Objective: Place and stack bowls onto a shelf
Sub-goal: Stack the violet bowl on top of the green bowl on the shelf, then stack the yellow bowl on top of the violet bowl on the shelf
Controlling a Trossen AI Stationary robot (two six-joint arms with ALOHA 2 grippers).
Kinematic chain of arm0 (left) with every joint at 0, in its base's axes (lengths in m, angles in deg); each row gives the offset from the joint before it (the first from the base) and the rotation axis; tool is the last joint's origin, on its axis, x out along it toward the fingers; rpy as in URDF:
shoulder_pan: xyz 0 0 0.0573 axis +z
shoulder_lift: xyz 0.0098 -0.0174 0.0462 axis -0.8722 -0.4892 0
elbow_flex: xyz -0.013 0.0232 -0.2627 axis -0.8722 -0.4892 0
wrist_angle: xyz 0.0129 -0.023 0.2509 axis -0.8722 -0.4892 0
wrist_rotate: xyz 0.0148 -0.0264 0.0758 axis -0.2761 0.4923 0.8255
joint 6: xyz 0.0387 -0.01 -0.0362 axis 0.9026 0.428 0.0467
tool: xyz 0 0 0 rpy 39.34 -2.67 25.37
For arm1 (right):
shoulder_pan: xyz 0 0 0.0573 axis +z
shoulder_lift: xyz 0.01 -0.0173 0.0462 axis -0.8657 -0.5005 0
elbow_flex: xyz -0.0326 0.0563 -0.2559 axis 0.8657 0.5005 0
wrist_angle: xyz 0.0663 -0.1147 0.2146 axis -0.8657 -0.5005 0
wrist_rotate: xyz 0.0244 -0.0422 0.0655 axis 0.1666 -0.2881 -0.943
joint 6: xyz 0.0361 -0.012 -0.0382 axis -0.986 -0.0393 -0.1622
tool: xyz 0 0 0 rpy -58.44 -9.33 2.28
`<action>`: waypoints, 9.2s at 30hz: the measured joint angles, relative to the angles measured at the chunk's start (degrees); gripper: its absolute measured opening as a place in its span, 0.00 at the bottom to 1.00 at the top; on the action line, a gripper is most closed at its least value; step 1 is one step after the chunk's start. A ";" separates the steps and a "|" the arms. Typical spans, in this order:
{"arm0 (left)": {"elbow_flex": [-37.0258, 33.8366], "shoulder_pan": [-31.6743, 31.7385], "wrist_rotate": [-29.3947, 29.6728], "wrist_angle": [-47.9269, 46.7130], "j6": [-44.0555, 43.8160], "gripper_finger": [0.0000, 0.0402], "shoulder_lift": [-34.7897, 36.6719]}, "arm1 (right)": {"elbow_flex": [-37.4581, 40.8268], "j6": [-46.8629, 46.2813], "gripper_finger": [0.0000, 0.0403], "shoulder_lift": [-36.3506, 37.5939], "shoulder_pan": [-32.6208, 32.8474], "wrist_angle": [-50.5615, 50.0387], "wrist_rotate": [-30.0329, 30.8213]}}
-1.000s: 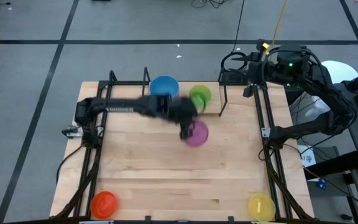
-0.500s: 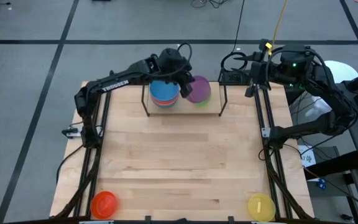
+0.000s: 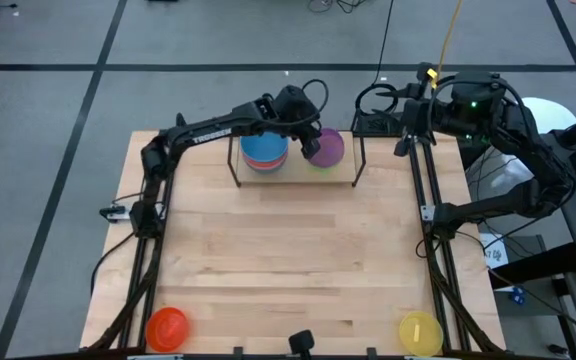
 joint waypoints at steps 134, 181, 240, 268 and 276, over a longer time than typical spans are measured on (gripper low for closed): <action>0.00 -14.94 17.56 -24.28 3.30 0.03 12.93 | 0.04 -9.90 0.36 3.28 0.02 -13.48 1.49; -0.02 -28.51 17.74 -51.51 -8.53 0.05 21.87 | 51.97 -51.77 0.31 6.78 32.36 -29.17 -40.67; -0.02 -33.92 16.71 -51.60 -9.16 0.05 21.85 | 64.04 -90.92 0.28 -14.28 73.33 23.48 -28.26; -0.02 -34.18 16.73 -52.10 -9.77 0.05 21.85 | 51.20 -83.59 0.00 -1.82 54.21 -13.49 0.18; -0.02 -34.04 16.73 -54.10 -10.38 0.05 21.85 | 35.06 -67.49 0.00 -1.20 37.91 -22.37 13.88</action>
